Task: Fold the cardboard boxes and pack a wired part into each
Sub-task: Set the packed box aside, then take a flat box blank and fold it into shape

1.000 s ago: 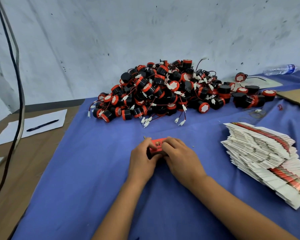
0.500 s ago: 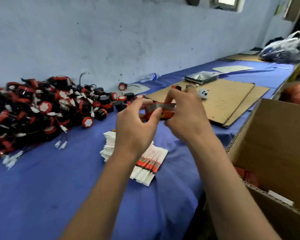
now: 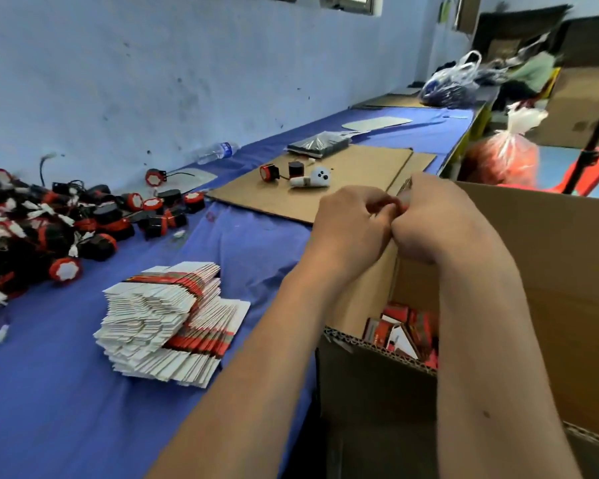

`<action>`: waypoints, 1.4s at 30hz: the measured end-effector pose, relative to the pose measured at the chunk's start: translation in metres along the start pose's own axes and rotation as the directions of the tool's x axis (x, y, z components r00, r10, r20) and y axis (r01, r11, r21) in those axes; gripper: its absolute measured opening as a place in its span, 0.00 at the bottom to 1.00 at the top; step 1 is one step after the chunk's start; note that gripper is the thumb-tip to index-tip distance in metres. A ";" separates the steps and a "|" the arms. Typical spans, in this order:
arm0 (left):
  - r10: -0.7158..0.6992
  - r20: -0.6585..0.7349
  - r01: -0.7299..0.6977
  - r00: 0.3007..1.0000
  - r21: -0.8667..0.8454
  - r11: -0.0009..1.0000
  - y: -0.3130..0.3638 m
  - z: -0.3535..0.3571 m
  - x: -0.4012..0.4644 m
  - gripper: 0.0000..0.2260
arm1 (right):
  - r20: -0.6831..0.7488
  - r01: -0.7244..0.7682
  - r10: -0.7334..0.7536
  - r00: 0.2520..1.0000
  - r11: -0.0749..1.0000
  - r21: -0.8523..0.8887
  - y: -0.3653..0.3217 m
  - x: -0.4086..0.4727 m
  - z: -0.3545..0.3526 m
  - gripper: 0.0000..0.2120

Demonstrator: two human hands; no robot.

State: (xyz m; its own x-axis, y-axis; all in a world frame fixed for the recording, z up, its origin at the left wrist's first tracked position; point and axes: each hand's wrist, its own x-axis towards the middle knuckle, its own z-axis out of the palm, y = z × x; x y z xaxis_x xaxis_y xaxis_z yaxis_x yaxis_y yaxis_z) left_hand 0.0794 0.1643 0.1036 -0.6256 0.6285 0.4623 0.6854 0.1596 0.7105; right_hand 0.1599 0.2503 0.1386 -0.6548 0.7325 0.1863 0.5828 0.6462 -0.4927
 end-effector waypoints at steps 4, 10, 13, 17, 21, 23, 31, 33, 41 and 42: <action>-0.052 -0.049 0.055 0.997 0.052 0.997 -0.007 0.007 -0.009 0.24 | -0.004 -0.015 0.015 1.000 1.000 0.000 -0.009 -0.010 0.002 0.20; -0.181 -0.336 0.215 0.924 0.066 0.974 -0.075 -0.049 -0.033 0.14 | 0.120 0.199 -0.208 0.971 0.977 0.081 -0.078 -0.015 0.066 0.16; -0.344 -0.513 0.468 0.786 0.130 0.874 -0.130 -0.091 -0.061 0.08 | 0.316 0.324 -0.343 0.885 0.939 0.114 -0.121 -0.020 0.126 0.06; -0.467 -0.654 0.725 0.595 0.186 0.663 -0.187 -0.139 -0.105 0.14 | 0.460 0.471 -0.476 0.750 0.872 0.135 -0.179 -0.026 0.207 0.12; -0.531 -0.554 0.747 0.641 0.287 0.600 -0.225 -0.160 -0.135 0.16 | 0.576 0.567 -0.471 0.668 0.824 0.016 -0.206 -0.031 0.262 0.27; -0.517 -0.536 0.710 0.667 0.250 0.658 -0.233 -0.159 -0.144 0.14 | 0.558 0.620 -0.512 0.653 0.784 -0.007 -0.215 -0.033 0.269 0.18; -0.603 -0.660 0.626 0.447 -0.251 0.739 -0.232 -0.170 -0.143 0.16 | 0.214 0.799 -0.780 0.587 0.601 -0.003 -0.239 -0.042 0.241 0.11; -0.681 -0.630 0.423 0.374 -0.538 0.730 -0.226 -0.186 -0.145 0.16 | 0.040 0.814 -0.820 0.571 0.571 0.103 -0.243 -0.056 0.236 0.09; -0.816 -0.508 0.066 0.274 -0.837 0.543 -0.224 -0.273 -0.247 0.25 | 0.012 0.798 -0.982 0.186 0.158 0.581 -0.269 -0.167 0.272 0.11; -0.820 -0.508 0.061 0.262 -0.840 0.540 -0.222 -0.278 -0.266 0.21 | 0.021 0.790 -0.990 0.140 0.124 0.600 -0.273 -0.181 0.282 0.12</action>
State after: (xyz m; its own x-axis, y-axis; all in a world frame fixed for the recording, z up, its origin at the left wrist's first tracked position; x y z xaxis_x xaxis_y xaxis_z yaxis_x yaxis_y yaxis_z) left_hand -0.0106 -0.2500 -0.0293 -0.9158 -0.3527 -0.1920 0.0185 -0.5146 0.8572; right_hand -0.0164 -0.1192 -0.0008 -0.6787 -0.5418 0.4959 -0.7337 0.5305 -0.4246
